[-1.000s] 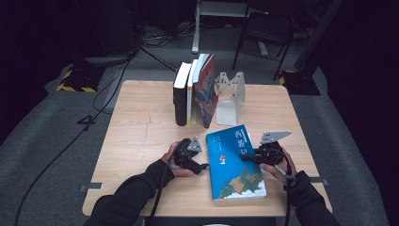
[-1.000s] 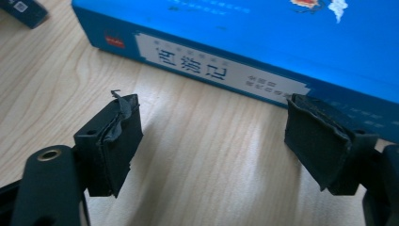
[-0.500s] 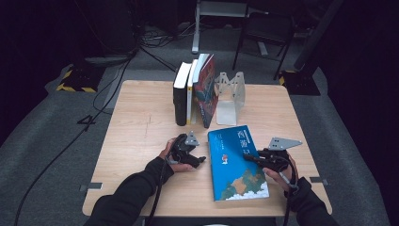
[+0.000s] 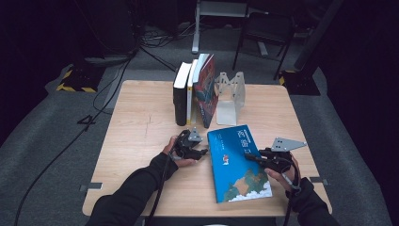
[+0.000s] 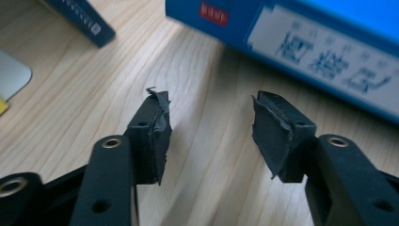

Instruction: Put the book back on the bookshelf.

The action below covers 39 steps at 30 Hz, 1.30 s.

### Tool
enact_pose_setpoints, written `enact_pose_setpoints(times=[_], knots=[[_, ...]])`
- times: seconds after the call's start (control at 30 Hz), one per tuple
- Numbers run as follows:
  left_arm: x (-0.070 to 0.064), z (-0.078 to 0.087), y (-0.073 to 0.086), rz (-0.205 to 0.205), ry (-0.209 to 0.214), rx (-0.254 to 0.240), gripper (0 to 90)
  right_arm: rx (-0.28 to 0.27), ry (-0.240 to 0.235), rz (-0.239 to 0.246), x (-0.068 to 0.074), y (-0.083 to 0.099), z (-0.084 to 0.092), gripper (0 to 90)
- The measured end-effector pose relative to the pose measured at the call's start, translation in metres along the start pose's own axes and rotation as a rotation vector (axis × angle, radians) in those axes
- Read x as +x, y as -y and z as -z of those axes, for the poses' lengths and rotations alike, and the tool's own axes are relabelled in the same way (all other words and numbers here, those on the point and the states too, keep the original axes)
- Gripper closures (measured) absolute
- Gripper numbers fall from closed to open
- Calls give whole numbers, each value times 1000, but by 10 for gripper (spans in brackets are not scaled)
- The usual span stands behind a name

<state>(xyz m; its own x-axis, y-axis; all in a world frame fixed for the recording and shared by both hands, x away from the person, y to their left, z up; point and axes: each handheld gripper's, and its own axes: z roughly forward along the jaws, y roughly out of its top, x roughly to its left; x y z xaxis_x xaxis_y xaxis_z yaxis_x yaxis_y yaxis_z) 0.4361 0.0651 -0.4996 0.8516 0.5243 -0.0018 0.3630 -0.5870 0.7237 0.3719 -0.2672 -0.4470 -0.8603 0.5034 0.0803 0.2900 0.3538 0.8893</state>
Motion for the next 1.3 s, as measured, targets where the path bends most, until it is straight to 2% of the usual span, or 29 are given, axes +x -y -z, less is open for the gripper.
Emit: enact_pose_setpoints(times=[0.03, 0.07, 0.2, 0.27, 0.37, 0.47, 0.63, 0.67, 0.83, 0.9, 1.0, 1.13, 1.2, 1.3], knots=[[0, 0, 0, 0, 0, 0, 491, 0, 0, 0, 0, 0, 0, 765], [0, -1, -2, 8, 17, -5, 491, 1, -1, 1, 0, 0, 0, 765], [3, -1, -7, -8, 22, -36, 589, -6, -2, 4, 1, -1, 1, 764], [5, -3, -8, 4, 27, -36, 591, -9, -4, 4, 1, -2, 2, 764], [4, -5, -9, -12, 17, -44, 581, -14, -2, 15, 2, -3, 2, 764], [5, -7, -12, -5, 11, -51, 567, -29, -7, 21, 2, -3, 4, 763], [11, -6, -14, 37, 30, -86, 568, -47, -12, 51, 6, -5, 8, 763], [13, -5, -15, 33, 24, -92, 569, -49, -12, 59, 7, -6, 8, 763], [17, 6, -20, 55, 47, -169, 654, -84, -20, 75, 8, -8, 13, 763], [16, 9, -23, 42, 47, -184, 688, -94, -14, 86, 10, -9, 15, 763], [18, 14, -26, 46, 77, -229, 716, -112, -12, 98, 10, -11, 19, 762], [19, 22, -31, 46, 85, -284, 751, -140, 0, 122, 12, -14, 23, 760], [20, 29, -35, 54, 100, -329, 771, -156, 1, 132, 12, -16, 24, 760], [22, 40, -44, 43, 103, -377, 813, -168, 10, 170, 14, -22, 27, 761]])
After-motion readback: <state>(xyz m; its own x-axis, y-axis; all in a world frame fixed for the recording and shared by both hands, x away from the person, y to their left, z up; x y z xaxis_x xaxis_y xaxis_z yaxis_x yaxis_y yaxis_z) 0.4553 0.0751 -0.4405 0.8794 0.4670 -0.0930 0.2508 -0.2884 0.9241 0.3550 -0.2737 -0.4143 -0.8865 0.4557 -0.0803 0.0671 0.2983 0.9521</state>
